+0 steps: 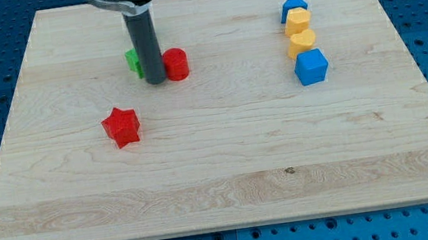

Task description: Move green star towards green circle

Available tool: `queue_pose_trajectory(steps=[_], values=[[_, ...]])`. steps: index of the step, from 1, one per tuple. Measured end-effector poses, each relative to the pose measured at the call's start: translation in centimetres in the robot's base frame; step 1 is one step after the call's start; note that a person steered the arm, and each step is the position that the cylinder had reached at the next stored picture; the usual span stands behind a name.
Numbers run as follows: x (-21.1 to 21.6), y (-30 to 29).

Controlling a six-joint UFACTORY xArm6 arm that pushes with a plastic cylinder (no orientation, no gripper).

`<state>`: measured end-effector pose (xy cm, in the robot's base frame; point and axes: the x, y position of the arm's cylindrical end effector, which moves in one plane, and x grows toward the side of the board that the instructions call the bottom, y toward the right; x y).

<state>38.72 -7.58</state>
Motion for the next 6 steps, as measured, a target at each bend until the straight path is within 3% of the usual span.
queue_pose_trajectory(steps=[2, 4, 6], values=[[-1.8, 2.8], [-1.8, -0.5], [2.0, 0.5]])
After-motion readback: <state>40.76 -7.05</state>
